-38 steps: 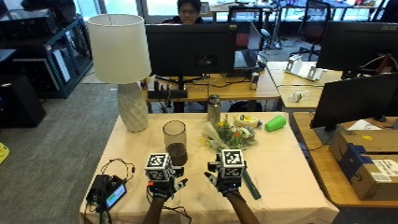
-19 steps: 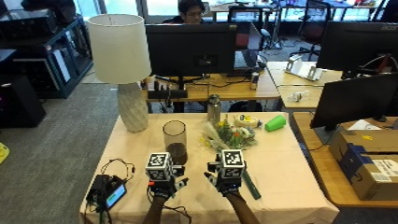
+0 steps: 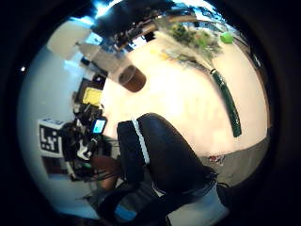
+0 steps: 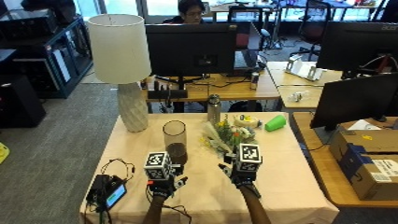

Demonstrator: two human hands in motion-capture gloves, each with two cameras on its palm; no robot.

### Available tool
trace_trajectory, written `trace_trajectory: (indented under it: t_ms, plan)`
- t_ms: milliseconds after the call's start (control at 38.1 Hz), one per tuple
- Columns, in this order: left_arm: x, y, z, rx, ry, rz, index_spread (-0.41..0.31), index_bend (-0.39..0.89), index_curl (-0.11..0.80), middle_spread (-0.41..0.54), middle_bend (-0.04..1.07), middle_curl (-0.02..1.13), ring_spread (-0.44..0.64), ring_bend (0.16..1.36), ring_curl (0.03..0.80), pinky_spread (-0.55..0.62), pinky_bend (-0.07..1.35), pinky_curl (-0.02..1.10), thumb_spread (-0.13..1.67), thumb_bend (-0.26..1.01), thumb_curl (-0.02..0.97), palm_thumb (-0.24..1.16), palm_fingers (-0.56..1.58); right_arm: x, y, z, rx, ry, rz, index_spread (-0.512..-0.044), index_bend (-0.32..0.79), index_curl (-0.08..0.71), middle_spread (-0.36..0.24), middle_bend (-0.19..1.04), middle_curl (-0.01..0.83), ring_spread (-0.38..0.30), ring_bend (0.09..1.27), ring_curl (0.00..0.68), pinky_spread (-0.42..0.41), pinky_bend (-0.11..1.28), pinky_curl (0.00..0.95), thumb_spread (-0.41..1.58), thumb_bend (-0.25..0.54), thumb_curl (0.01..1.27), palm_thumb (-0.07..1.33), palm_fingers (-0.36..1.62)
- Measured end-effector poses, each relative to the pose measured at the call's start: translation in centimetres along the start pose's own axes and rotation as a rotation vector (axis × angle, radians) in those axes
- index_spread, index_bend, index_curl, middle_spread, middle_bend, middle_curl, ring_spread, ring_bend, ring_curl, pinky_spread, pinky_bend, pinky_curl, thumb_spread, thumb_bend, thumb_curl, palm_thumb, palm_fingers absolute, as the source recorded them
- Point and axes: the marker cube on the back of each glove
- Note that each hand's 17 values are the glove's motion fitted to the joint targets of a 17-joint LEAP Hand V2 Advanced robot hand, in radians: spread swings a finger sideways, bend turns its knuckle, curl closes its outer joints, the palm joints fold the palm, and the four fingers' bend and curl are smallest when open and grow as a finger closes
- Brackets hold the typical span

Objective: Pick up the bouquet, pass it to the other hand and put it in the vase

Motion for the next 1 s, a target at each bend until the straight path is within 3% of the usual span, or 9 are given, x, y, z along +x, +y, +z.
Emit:
trace_trajectory:
  t_ms: [289,657,788,998]
  plan:
    - [-0.8,0.5,-0.1,-0.016,0.039,-0.009,-0.047,0.14,0.256,0.113,0.22,0.33,0.35,0.55,0.247,0.5,0.26,0.28,1.04,-0.02,0.235,0.02,0.25,6.0,-2.6,2.8,-0.024,-0.012,0.127,-0.39,0.11,0.204,0.053,0.2,0.297,0.186,0.25,0.202,0.298,0.57,0.326,1.14,-0.021,0.23,0.24,-0.03]
    - [-1.2,0.0,0.6,-0.015,0.055,-0.007,-0.047,0.14,0.267,0.114,0.21,0.35,0.35,0.55,0.253,0.5,0.25,0.3,1.04,-0.02,0.25,0.02,0.24,11.2,-5.8,13.9,-0.189,-0.104,0.258,-0.379,0.1,0.188,0.071,0.19,0.307,0.198,0.24,0.218,0.302,0.59,0.337,1.09,-0.019,0.26,0.28,-0.07]
    - [-1.0,-0.2,1.1,-0.031,0.056,0.003,-0.047,0.14,0.269,0.119,0.21,0.35,0.36,0.55,0.255,0.5,0.25,0.31,1.04,-0.02,0.254,0.01,0.24,9.5,-4.0,12.3,-0.138,-0.139,0.259,-0.373,0.11,0.184,0.073,0.19,0.309,0.2,0.24,0.222,0.303,0.59,0.339,1.08,-0.015,0.27,0.31,-0.07]
    - [-1.1,-0.3,1.7,-0.054,0.064,0.003,-0.047,0.14,0.272,0.121,0.21,0.36,0.36,0.55,0.257,0.5,0.25,0.32,1.04,-0.02,0.259,0.01,0.24,8.4,-1.3,13.7,-0.264,-0.202,0.255,-0.341,0.14,0.199,0.08,0.2,0.316,0.196,0.24,0.227,0.303,0.55,0.334,1.08,0.026,0.3,0.45,-0.02]
